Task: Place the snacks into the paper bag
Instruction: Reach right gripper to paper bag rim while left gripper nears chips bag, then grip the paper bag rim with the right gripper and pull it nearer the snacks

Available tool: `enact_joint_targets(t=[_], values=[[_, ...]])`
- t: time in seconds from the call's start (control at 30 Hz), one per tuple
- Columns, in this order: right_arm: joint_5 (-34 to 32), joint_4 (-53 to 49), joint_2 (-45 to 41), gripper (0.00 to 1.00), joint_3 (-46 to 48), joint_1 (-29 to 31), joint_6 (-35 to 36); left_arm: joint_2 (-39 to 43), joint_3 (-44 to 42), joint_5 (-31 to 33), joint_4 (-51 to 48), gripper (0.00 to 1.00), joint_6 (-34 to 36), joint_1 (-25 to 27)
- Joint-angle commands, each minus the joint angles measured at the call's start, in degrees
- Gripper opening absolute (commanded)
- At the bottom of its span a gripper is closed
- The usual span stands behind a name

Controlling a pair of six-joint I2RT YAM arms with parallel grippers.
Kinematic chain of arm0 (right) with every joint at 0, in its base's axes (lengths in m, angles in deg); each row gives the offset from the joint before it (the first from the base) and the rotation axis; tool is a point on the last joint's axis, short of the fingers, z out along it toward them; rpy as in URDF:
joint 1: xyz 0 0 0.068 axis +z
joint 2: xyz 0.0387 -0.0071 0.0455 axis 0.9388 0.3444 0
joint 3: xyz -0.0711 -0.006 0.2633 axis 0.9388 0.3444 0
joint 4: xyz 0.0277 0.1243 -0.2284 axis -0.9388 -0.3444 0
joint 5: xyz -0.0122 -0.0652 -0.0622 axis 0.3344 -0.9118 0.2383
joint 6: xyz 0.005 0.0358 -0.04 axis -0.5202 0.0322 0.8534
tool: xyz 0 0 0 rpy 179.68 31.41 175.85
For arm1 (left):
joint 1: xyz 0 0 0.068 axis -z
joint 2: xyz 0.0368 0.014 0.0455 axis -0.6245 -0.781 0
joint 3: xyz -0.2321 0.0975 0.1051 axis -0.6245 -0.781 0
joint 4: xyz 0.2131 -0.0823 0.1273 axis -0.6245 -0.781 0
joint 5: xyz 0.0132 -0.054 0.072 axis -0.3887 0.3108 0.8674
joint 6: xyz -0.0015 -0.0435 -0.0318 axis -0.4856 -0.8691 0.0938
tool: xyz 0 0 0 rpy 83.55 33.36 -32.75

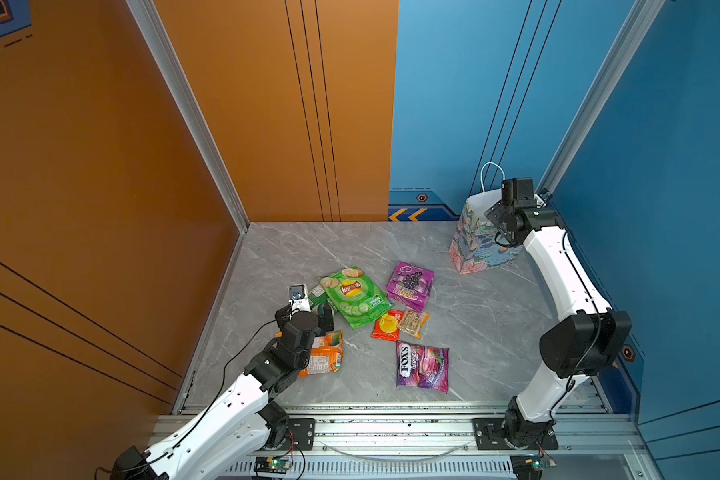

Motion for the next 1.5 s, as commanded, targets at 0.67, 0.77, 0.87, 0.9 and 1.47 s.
enact_joint_targets(t=[0.67, 0.77, 0.87, 0.9, 1.47], values=[[5.4, -5.4, 3.6, 0.04, -2.7, -6.4, 5.6, -9.6, 3.0, -0.6, 0.2, 0.98, -0.1, 0.0], [6.3, -4.9, 1.4, 0.00, -0.4, -6.4, 6.9, -9.3, 2.7, -0.1, 0.4, 0.98, 0.0, 0.0], [10.2, -1.7, -3.0, 0.00, 3.5, -6.6, 9.7, -9.5, 2.0, 0.1, 1.5, 0.98, 0.0, -0.4], [11.6, -1.4, -4.1, 0.00, 5.1, -6.6, 10.6, -9.6, 1.8, 0.1, 1.8, 0.98, 0.0, -0.5], [35.2, -6.9, -27.0, 0.00, 23.4, -9.0, 25.8, -11.5, 0.4, -1.3, 5.3, 0.98, 0.2, -2.0]])
